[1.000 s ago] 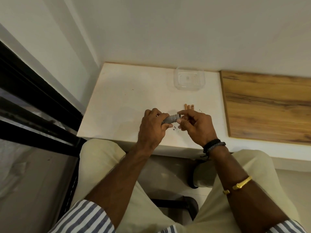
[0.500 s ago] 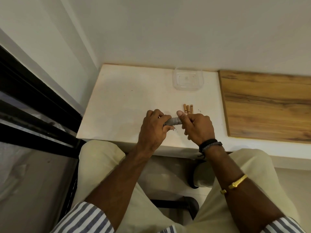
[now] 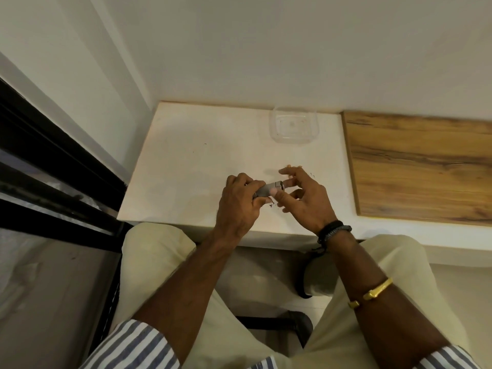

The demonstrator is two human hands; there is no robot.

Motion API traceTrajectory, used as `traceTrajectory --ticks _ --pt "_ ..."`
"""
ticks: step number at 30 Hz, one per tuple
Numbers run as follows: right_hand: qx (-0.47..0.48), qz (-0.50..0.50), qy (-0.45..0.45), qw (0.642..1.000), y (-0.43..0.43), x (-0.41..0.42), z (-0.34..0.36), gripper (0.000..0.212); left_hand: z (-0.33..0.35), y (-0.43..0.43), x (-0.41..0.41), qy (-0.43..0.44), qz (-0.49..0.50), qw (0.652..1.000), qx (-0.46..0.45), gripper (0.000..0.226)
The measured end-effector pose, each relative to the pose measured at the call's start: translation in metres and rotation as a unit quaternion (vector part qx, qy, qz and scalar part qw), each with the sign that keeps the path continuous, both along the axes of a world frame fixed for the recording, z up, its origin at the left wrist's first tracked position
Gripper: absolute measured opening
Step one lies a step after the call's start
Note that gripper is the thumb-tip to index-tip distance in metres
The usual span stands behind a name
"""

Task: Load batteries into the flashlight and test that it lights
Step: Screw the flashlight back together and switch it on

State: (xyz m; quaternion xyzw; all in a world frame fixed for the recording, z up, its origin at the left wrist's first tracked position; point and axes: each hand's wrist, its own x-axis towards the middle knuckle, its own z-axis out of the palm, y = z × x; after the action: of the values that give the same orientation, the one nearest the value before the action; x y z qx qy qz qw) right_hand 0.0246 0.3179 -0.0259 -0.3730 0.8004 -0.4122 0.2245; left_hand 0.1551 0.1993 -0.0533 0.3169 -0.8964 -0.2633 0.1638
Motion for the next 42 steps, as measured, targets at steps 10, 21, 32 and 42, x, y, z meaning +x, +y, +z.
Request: traceTrajectory --ticks 10,21,32,42 --pt "0.007 0.004 0.014 1.000 0.0015 0.0002 -0.0019 0.038 0.0009 0.0010 0.0007 0.002 -0.009 1.000 -0.008 0.039" --pt "0.006 0.000 0.032 0.999 0.0020 0.0003 -0.0018 0.037 0.0013 0.0013 -0.0001 0.003 -0.015 1.000 -0.005 0.041" --pt "0.004 -0.005 0.019 1.000 0.0025 -0.0016 -0.0029 0.042 0.0020 0.0006 -0.0007 0.004 -0.012 1.000 -0.005 0.041" --pt "0.013 0.017 0.061 0.998 0.0007 0.0012 -0.0027 0.029 -0.0050 -0.0031 0.0013 -0.001 -0.039 0.999 0.000 0.036"
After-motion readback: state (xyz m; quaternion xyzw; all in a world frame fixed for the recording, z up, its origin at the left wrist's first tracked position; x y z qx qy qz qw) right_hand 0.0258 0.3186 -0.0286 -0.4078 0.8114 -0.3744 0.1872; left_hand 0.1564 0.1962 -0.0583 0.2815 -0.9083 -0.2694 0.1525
